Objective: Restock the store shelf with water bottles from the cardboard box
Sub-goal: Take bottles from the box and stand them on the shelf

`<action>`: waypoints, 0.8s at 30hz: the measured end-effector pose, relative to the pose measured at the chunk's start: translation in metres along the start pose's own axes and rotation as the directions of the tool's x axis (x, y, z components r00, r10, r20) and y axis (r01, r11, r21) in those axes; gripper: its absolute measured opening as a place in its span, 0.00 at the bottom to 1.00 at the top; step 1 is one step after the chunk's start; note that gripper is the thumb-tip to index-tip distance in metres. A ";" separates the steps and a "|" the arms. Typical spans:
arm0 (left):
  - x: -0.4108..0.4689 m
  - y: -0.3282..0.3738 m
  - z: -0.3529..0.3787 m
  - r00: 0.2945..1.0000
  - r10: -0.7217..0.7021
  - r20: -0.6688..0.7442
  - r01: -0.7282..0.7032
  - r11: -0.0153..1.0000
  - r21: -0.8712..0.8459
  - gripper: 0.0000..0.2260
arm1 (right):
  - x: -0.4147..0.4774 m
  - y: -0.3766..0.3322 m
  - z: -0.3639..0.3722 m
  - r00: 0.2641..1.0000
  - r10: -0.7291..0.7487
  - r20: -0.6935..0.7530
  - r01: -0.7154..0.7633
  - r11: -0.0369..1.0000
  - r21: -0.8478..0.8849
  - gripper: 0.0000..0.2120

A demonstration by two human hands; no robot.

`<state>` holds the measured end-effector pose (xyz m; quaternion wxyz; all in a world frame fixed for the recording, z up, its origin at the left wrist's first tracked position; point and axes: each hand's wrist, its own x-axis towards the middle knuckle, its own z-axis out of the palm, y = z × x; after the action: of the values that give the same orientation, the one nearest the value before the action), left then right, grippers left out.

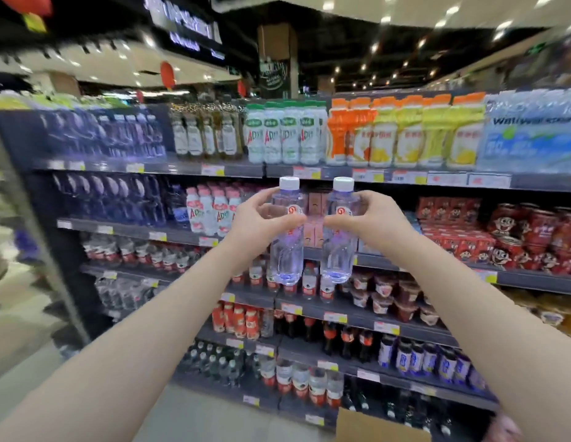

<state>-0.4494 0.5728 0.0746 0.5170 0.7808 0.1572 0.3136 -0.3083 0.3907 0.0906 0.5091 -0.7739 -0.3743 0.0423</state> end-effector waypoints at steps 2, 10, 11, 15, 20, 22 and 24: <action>-0.003 0.013 -0.030 0.999 0.012 -0.032 -0.012 1.000 0.018 0.37 | 0.005 -0.029 0.010 0.999 -0.023 0.026 0.023 1.000 0.004 0.27; 0.005 0.043 -0.158 0.974 0.089 -0.210 -0.083 0.996 0.039 0.36 | 0.035 -0.131 0.084 0.991 -0.114 0.073 0.112 0.993 0.028 0.36; 0.009 0.043 -0.175 0.970 0.092 -0.227 -0.085 0.996 0.039 0.36 | 0.042 -0.141 0.097 0.988 -0.131 0.080 0.129 0.991 0.025 0.37; 0.028 0.036 -0.242 0.959 0.113 -0.259 -0.101 0.993 0.059 0.36 | 0.070 -0.182 0.153 0.979 -0.163 0.120 0.161 0.987 0.024 0.42; 0.057 0.021 -0.325 0.959 0.130 -0.253 -0.108 0.989 0.098 0.38 | 0.110 -0.230 0.220 0.972 -0.198 0.124 0.195 0.980 0.033 0.41; 0.067 0.015 -0.355 0.957 0.132 -0.260 -0.108 0.988 0.107 0.39 | 0.127 -0.247 0.245 0.972 -0.206 0.112 0.204 0.978 0.033 0.44; 0.079 0.006 -0.384 0.954 0.136 -0.267 -0.108 0.987 0.115 0.38 | 0.143 -0.264 0.269 0.976 -0.201 0.089 0.197 0.979 0.051 0.46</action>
<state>-0.6408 0.8879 0.2090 0.4305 0.7629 0.1940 0.4416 -0.4674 0.7359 0.2232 0.5087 -0.7189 -0.4724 0.0349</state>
